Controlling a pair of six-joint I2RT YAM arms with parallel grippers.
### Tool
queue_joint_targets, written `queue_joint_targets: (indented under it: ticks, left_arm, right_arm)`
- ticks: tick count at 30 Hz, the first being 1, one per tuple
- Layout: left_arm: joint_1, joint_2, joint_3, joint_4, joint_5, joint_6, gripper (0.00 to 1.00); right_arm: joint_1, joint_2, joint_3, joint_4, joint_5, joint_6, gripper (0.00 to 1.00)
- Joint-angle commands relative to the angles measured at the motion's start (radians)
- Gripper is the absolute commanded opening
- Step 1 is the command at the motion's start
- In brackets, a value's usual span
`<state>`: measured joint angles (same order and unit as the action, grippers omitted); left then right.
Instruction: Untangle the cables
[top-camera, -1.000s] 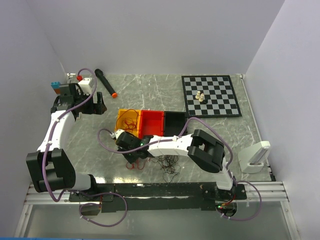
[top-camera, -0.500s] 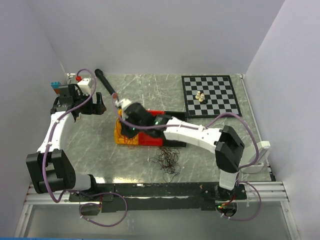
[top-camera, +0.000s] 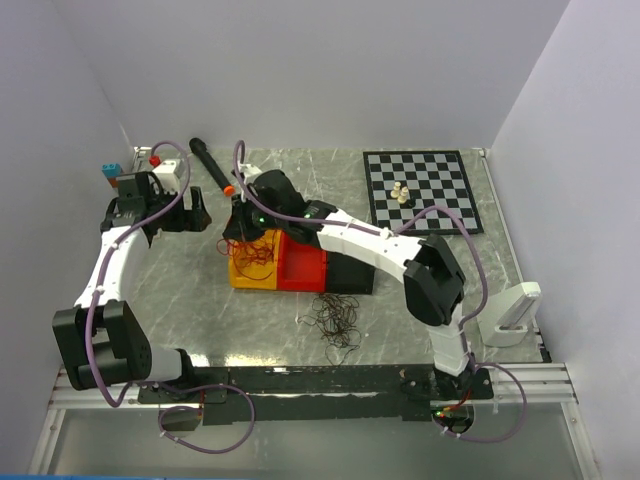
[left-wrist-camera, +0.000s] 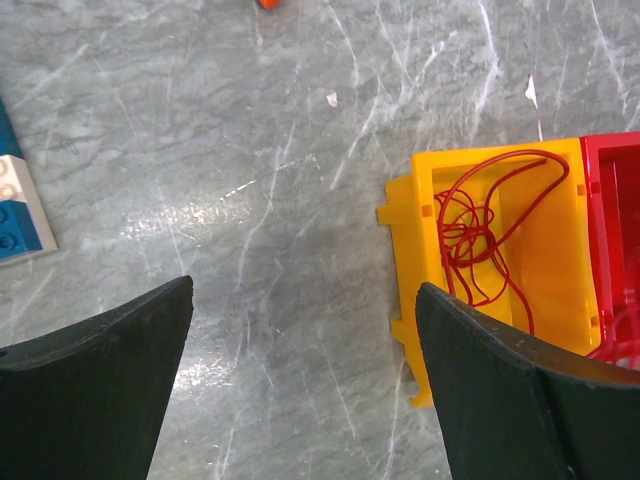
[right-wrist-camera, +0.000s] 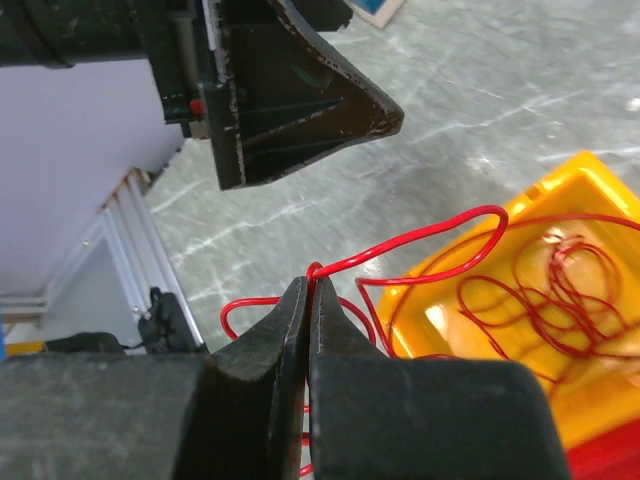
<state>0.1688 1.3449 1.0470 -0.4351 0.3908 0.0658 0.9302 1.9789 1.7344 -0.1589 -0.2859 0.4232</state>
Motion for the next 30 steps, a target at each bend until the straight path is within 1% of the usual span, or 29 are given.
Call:
queue_joint_targets:
  ticks: [1, 12, 18, 23, 27, 28, 30]
  left_arm:
    - [0.018, -0.039, -0.008, 0.039, -0.001, -0.015, 0.97]
    - [0.041, -0.041, 0.004, 0.032, 0.022, -0.02, 0.97]
    - [0.041, -0.047, 0.013, 0.03, 0.028, -0.021, 0.97]
    - [0.043, -0.044, 0.021, 0.029, 0.028, -0.021, 0.97]
    - [0.043, -0.049, 0.021, 0.029, 0.026, -0.021, 0.97]
    - [0.043, -0.047, 0.025, 0.027, 0.028, -0.02, 0.97]
    - [0.041, -0.049, 0.024, 0.022, 0.028, -0.017, 0.97]
  right_arm:
    - [-0.036, 0.035, 0.016, 0.1, -0.061, 0.078, 0.0]
    - [-0.093, 0.113, -0.065, 0.09, -0.001, 0.055, 0.0]
    - [-0.094, 0.117, -0.067, 0.026, 0.099, 0.02, 0.0]
    - [-0.077, 0.161, 0.025, -0.082, 0.204, -0.018, 0.0]
    - [-0.051, 0.231, 0.143, -0.177, 0.257, -0.057, 0.0]
    - [-0.045, 0.248, 0.177, -0.2, 0.264, -0.063, 0.02]
    - [-0.031, 0.261, 0.211, -0.226, 0.284, -0.075, 0.12]
